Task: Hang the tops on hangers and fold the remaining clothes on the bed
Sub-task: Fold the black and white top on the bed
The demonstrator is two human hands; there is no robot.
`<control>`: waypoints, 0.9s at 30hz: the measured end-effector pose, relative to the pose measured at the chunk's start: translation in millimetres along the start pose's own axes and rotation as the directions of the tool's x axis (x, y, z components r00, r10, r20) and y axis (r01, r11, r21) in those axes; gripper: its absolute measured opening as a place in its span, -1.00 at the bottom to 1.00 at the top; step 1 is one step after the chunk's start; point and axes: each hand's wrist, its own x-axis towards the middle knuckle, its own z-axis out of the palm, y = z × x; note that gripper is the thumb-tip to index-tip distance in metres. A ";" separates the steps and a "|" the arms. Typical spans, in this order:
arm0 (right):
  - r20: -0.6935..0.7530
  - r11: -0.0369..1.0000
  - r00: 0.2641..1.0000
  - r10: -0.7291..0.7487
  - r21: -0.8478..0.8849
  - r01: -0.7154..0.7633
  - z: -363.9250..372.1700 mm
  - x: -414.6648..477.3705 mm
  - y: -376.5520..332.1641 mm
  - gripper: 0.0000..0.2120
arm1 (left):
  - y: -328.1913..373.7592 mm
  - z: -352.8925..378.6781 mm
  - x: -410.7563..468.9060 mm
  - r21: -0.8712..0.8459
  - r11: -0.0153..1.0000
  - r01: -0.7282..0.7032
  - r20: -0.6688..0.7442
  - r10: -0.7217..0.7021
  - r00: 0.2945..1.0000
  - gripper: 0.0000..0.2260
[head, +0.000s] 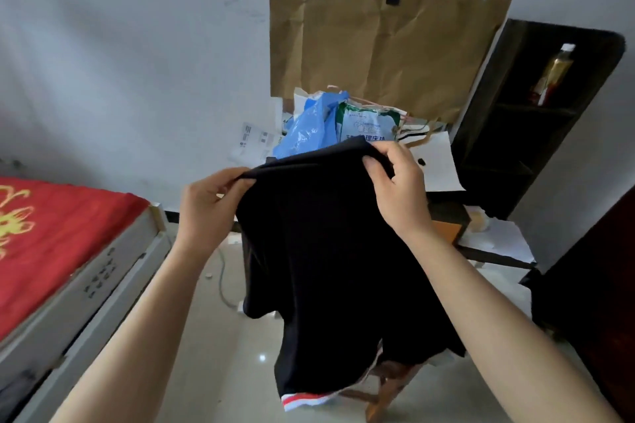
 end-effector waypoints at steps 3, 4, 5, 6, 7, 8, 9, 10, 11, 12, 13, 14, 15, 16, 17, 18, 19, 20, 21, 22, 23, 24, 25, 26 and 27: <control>0.153 0.993 0.985 -0.078 0.099 0.064 46.1 4.8 -26.4 -0.87 | -0.1 -53.3 -6.0 0.102 0.994 -0.025 -0.166 0.042 0.985 -0.58; 0.223 0.984 0.969 -0.111 0.164 0.075 69.4 4.2 -40.0 -0.87 | 1.5 -79.5 -11.1 0.162 0.987 -0.011 -0.215 0.046 0.975 -0.49; 0.251 0.980 0.961 -0.115 0.185 0.069 77.8 2.6 -44.6 -0.86 | 1.2 -89.4 -13.0 0.182 0.983 -0.005 -0.195 0.041 0.980 -0.41; 0.295 0.976 0.949 -0.112 0.212 0.049 94.6 0.9 -53.9 -0.85 | -1.7 -107.3 -19.1 0.229 0.973 0.007 -0.185 0.036 0.982 -0.36; 0.334 0.973 0.936 -0.110 0.227 0.033 109.9 -0.4 -62.4 -0.84 | -3.6 -122.1 -25.5 0.271 0.962 0.037 -0.205 0.021 0.978 -0.33; 0.394 0.965 0.910 -0.126 0.260 0.021 130.6 -2.7 -76.1 -0.84 | -6.0 -143.0 -36.3 0.301 0.950 0.080 -0.267 0.003 0.964 -0.34; 0.459 0.955 0.877 -0.143 0.296 0.001 150.8 -6.4 -91.8 -0.84 | -10.6 -164.7 -48.6 0.343 0.931 0.125 -0.331 -0.004 0.944 -0.39; 0.511 0.945 0.843 -0.167 0.328 -0.011 169.3 -11.0 -106.9 -0.84 | -14.2 -184.7 -61.2 0.387 0.906 0.174 -0.379 -0.017 0.925 -0.49; 0.546 0.938 0.816 -0.187 0.347 -0.018 183.1 -15.4 -119.3 -0.84 | -19.3 -200.9 -72.2 0.427 0.878 0.217 -0.405 -0.029 0.914 -0.64; 0.567 0.932 0.797 -0.206 0.362 -0.017 194.0 -18.9 -126.7 -0.84 | -23.4 -212.4 -80.1 0.440 0.858 0.266 -0.433 -0.056 0.899 -0.76; 0.600 0.924 0.767 -0.228 0.381 -0.022 211.5 -25.5 -140.3 -0.84 | -25.6 -231.3 -91.2 0.457 0.830 0.319 -0.477 -0.074 0.876 -0.81; 0.621 0.921 0.745 -0.241 0.389 -0.026 225.2 -30.8 -148.3 -0.85 | -25.4 -243.4 -98.7 0.463 0.812 0.356 -0.506 -0.088 0.858 -0.82; 0.647 0.915 0.716 -0.262 0.402 -0.028 241.5 -38.6 -163.4 -0.86 | -25.3 -261.3 -109.2 0.479 0.787 0.388 -0.538 -0.087 0.839 -0.82; 0.658 0.911 0.701 -0.277 0.411 -0.026 254.1 -43.7 -171.8 -0.87 | -25.9 -273.3 -115.4 0.501 0.760 0.413 -0.553 -0.086 0.829 -0.81; 0.665 0.905 0.685 -0.297 0.425 -0.020 267.2 -49.3 -183.3 -0.88 | -27.8 -288.2 -122.1 0.526 0.726 0.444 -0.568 -0.088 0.818 -0.82; 0.684 0.896 0.657 -0.318 0.443 -0.027 283.6 -55.4 -198.4 -0.88 | -29.5 -307.0 -129.6 0.550 0.684 0.479 -0.590 -0.087 0.802 -0.83; 0.703 0.890 0.629 -0.330 0.454 -0.040 294.1 -58.6 -209.0 -0.88 | -32.5 -320.6 -134.1 0.568 0.654 0.500 -0.601 -0.086 0.795 -0.84; 0.717 0.882 0.602 -0.351 0.469 -0.043 304.9 -61.7 -220.2 -0.88 | -35.6 -334.8 -139.1 0.579 0.631 0.517 -0.610 -0.086 0.788 -0.85; 0.722 0.877 0.578 -0.380 0.481 -0.024 318.6 -66.1 -235.2 -0.87 | -37.2 -352.7 -144.5 0.578 0.614 0.538 -0.629 -0.086 0.773 -0.85; 0.722 0.874 0.564 -0.401 0.486 0.000 328.2 -69.0 -245.9 -0.86 | -39.6 -365.6 -148.5 0.572 0.605 0.554 -0.642 -0.089 0.761 -0.86; 0.719 0.872 0.552 -0.422 0.489 0.030 338.9 -72.5 -257.4 -0.86 | -41.7 -379.8 -151.9 0.568 0.596 0.567 -0.657 -0.086 0.749 -0.86; 0.721 0.871 0.540 -0.434 0.489 0.047 352.1 -76.7 -269.2 -0.85 | -43.3 -394.4 -154.9 0.573 0.584 0.575 -0.668 -0.075 0.741 -0.86; 0.722 0.868 0.531 -0.444 0.495 0.053 361.3 -80.1 -277.8 -0.86 | -45.2 -405.5 -157.3 0.579 0.574 0.579 -0.672 -0.067 0.738 -0.86; 0.726 0.864 0.521 -0.449 0.502 0.045 373.8 -85.6 -288.8 -0.86 | -46.5 -419.8 -161.4 0.585 0.562 0.586 -0.674 -0.065 0.735 -0.86; 0.729 0.859 0.512 -0.454 0.511 0.035 383.3 -91.1 -296.7 -0.87 | -47.8 -430.9 -166.0 0.590 0.548 0.592 -0.673 -0.071 0.736 -0.86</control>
